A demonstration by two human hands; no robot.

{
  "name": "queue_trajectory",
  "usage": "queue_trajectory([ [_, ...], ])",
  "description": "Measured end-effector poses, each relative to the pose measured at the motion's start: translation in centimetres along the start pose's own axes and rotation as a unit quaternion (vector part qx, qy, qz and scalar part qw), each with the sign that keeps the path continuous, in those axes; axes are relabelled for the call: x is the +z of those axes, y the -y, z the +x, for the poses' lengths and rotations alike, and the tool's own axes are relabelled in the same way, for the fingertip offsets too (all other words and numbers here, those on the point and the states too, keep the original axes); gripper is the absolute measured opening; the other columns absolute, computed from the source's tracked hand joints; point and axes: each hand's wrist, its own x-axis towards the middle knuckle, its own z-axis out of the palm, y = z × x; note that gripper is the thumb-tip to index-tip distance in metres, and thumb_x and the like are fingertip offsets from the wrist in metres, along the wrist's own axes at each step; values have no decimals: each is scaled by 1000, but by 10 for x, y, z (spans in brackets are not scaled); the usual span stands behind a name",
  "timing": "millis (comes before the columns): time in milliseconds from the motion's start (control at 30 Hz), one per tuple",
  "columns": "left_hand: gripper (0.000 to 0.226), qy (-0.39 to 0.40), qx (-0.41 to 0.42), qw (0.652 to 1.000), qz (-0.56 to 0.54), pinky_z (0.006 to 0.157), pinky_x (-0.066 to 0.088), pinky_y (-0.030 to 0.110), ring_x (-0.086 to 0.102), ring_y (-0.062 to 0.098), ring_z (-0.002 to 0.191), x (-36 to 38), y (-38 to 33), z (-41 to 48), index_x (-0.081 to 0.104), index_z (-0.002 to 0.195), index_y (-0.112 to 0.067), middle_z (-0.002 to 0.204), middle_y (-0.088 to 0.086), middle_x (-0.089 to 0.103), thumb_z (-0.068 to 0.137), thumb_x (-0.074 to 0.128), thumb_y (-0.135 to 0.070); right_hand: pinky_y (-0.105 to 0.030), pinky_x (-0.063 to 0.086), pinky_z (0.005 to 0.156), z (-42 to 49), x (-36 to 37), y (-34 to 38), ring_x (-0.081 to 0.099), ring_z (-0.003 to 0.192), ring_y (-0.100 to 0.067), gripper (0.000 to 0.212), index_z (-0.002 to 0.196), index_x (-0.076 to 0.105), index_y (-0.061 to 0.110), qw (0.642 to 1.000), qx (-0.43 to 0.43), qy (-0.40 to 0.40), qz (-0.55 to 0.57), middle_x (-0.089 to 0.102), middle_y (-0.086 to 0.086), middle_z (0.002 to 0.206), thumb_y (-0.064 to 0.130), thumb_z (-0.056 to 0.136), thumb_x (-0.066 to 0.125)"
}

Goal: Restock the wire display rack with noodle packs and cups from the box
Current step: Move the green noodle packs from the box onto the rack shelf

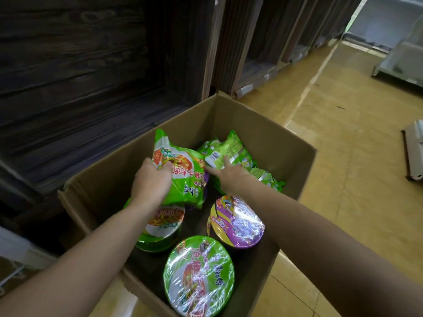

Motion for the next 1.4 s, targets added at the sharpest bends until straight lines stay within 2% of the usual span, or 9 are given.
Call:
queue_trajectory([
  [200, 27, -4, -2, 1000, -6, 84, 48, 41, 60, 27, 88, 0, 0, -1, 52, 112, -12, 98, 6, 60, 98, 47, -34, -35, 45, 55, 26, -4, 11, 65, 100, -37, 90, 152, -17, 36, 997, 33, -33, -69, 9, -31, 156, 40, 98, 54],
  [333, 25, -15, -7, 1000, -18, 77, 44, 38, 58, 24, 83, -2, 4, 1, 52, 112, -13, 94, 4, 59, 100, 45, -33, -29, 49, 51, 30, 6, 6, 69, 85, -29, 83, 154, 2, 24, 994, 62, -92, -20, 16, -32, 153, 15, 95, 60],
  [467, 25, -26, -18, 998, -46, 85, 49, 43, 62, 30, 91, -4, 6, 2, 53, 113, -13, 100, 8, 62, 100, 44, -33, -35, 54, 67, 10, -9, -17, 66, 94, -35, 70, 142, 28, 20, 971, 110, -152, 150, 31, -25, 143, 2, 86, 65],
  [567, 25, -33, -21, 997, -69, 85, 51, 44, 63, 28, 89, -6, 5, 2, 51, 117, -17, 101, 7, 63, 102, 41, -33, -34, 50, 72, -19, -26, -39, 57, 84, -27, 51, 122, 42, 23, 908, 110, -231, 332, 44, -12, 122, 2, 82, 66],
  [667, 28, -33, 0, 995, -90, 87, 51, 44, 63, 28, 93, -5, 2, 1, 47, 128, -23, 107, 6, 64, 103, 38, -32, -26, 43, 54, -52, -34, -53, 57, 69, -17, 46, 109, 40, 27, 807, 82, -288, 508, 54, -6, 106, 4, 82, 69],
  [867, 33, -1, -50, 990, -133, 91, 52, 47, 65, 29, 96, -4, 0, 1, 43, 135, -22, 111, 8, 63, 103, 40, -29, -26, 52, 50, -86, -25, -51, 59, 66, -13, 42, 104, 39, 22, 671, 54, -191, 714, 54, -9, 100, -14, 88, 55],
  [1000, 34, 2, -72, 982, -174, 79, 52, 39, 64, 26, 92, -5, 0, 3, 42, 137, -21, 109, 8, 62, 103, 42, -27, -34, 55, 56, -93, -19, -52, 68, 76, -23, 49, 102, 38, 29, 579, 25, -147, 801, 55, -12, 104, -17, 90, 49],
  [1200, 23, 27, -68, 959, -273, 79, 49, 38, 62, 25, 89, -4, 0, 2, 45, 123, -17, 102, 8, 62, 100, 48, -21, -35, 59, 57, -103, -27, -37, 68, 97, -34, 86, 139, 31, 45, 473, -38, -87, 876, 54, -15, 124, -23, 89, 44],
  [1400, 30, 41, -124, 894, -429, 79, 55, 47, 65, 34, 91, -4, -8, -2, 45, 121, -13, 107, 17, 64, 94, 54, -5, -45, 62, 68, -101, -31, -14, 64, 101, -34, 68, 129, 37, 23, 364, 25, -134, 922, 52, -14, 119, -26, 84, 45],
])
